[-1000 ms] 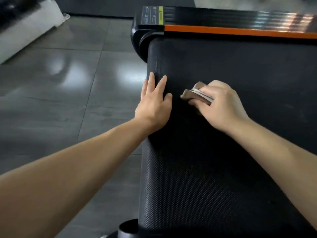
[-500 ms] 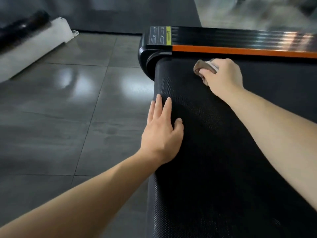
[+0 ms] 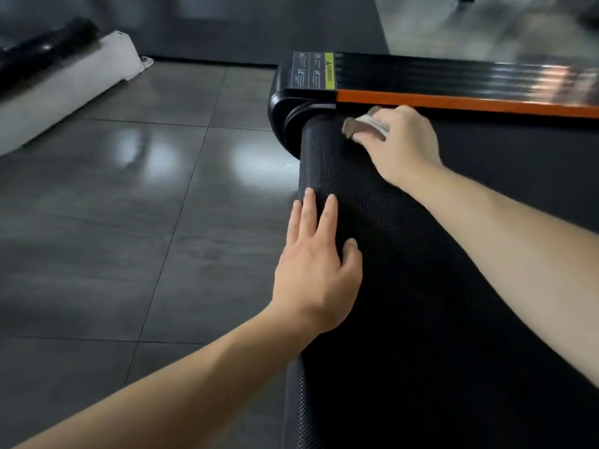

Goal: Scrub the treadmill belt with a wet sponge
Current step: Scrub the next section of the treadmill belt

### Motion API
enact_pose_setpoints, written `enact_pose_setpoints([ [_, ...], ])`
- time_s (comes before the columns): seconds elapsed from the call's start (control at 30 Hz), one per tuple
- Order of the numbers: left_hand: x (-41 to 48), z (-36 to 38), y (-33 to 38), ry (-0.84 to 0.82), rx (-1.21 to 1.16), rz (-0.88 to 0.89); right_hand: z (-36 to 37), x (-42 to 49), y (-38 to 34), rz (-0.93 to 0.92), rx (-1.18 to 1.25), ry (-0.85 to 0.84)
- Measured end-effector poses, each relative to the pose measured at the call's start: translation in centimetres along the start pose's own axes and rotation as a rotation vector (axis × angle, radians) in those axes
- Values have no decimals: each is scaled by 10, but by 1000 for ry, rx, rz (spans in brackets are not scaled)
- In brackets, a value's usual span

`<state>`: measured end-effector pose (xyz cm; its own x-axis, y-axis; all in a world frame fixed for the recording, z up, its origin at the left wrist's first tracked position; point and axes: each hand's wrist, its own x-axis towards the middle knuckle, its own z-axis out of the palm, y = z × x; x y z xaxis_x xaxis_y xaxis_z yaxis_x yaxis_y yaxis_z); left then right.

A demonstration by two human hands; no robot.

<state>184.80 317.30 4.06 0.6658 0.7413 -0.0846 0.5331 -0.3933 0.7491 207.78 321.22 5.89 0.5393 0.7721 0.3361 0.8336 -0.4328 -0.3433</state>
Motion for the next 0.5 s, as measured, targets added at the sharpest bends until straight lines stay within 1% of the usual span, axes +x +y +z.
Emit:
enact_pose_setpoints([
  [0.03, 0, 0, 0, 1, 1, -1, -2, 1, 3, -33, -12, -28],
  [0.07, 0, 0, 1, -2, 4, -4, -5, 9, 10, -6, -46, -17],
  [0.17, -1, 1, 1, -9, 25, 3, -11, 30, 21, 258, -75, 77],
  [0.2, 0, 1, 1, -7, 31, 9, -9, 26, 17, 268, -87, 93],
  [0.23, 0, 1, 0, -7, 34, 10, -7, 16, 10, 213, -80, 92],
  [0.27, 0, 1, 0, -8, 32, 11, -6, 5, 3, 114, -45, 66],
  [0.33, 1, 1, 0, -9, 29, 9, -11, -17, -2, -55, 35, -57],
  [0.37, 0, 1, 0, -9, 31, 8, -17, -18, 3, -73, 23, -81],
  [0.4, 0, 1, 0, -11, 35, 10, -22, -11, 11, -29, -13, -62],
  [0.47, -1, 1, 1, -17, 41, 13, -29, 8, 29, 202, -59, 18],
  [0.5, -1, 1, 1, -17, 41, 14, -30, 11, 34, 289, -64, 51],
])
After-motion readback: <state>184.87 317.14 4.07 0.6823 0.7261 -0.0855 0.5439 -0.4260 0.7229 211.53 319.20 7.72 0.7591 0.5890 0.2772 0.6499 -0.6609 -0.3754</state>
